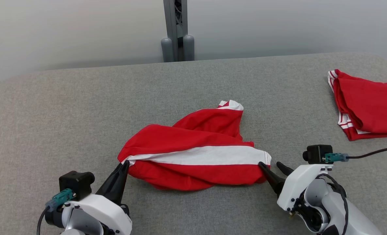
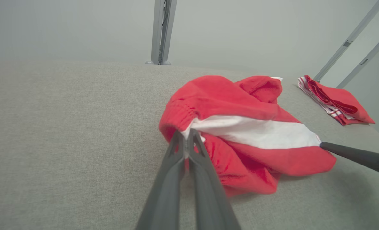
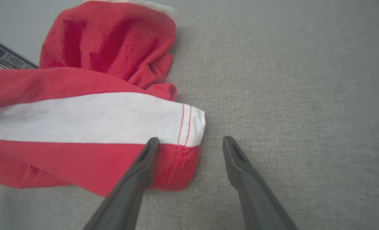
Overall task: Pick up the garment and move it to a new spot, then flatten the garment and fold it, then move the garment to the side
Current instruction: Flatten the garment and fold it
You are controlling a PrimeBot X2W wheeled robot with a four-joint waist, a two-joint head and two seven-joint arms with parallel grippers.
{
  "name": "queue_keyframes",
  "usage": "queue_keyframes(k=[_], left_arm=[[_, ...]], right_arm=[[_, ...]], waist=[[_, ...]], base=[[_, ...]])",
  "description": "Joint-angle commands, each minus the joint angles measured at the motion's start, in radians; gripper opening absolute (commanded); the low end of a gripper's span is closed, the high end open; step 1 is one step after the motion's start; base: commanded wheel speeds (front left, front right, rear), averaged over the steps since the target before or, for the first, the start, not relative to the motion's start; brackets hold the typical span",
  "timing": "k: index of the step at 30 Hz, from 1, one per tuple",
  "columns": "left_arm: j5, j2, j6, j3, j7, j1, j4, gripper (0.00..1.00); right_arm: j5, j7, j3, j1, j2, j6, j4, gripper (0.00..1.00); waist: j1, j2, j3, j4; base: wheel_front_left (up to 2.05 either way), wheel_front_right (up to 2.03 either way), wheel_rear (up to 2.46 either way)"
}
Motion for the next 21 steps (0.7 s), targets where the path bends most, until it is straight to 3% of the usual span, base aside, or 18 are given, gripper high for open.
queue_keyframes(k=[1, 2, 5, 6, 13, 21], left_arm=[[0.002, 0.006, 0.000, 0.002, -0.002, -0.016, 0.000, 0.00], [0.003, 0.006, 0.000, 0.001, -0.002, -0.017, -0.001, 0.00], [0.003, 0.009, -0.001, 0.001, -0.003, -0.022, -0.003, 0.00], [0.003, 0.010, -0.001, 0.000, -0.002, -0.023, -0.004, 0.00], [-0.002, 0.015, 0.002, 0.007, -0.011, -0.029, 0.002, 0.00], [-0.030, 0.014, -0.025, 0.019, -0.025, -0.053, -0.028, 0.00]], right_arm=[[0.009, 0.001, 0.003, -0.011, -0.002, 0.000, 0.005, 1.00], [0.015, -0.003, 0.007, -0.018, 0.000, 0.000, 0.013, 0.88], [0.033, -0.010, 0.021, -0.040, 0.001, 0.000, 0.034, 0.29], [0.040, -0.012, 0.026, -0.046, 0.001, 0.000, 0.039, 0.00], [0.070, -0.089, 0.065, -0.082, -0.035, 0.000, 0.023, 0.00], [0.079, -0.225, 0.097, -0.100, -0.141, 0.000, -0.094, 0.00]], waist=[[0.0000, 0.0000, 0.003, 0.002], [0.0000, 0.0000, 0.006, 0.003], [0.0000, 0.0000, 0.017, 0.005], [0.0000, 0.0000, 0.021, 0.005], [0.0000, 0.0000, 0.033, 0.001], [0.0000, 0.0000, -0.004, -0.022]], base=[[0.00, 0.00, 0.00], [0.00, 0.00, 0.00], [0.00, 0.00, 0.00], [0.00, 0.00, 0.00], [0.00, 0.00, 0.00], [0.00, 0.00, 0.00]])
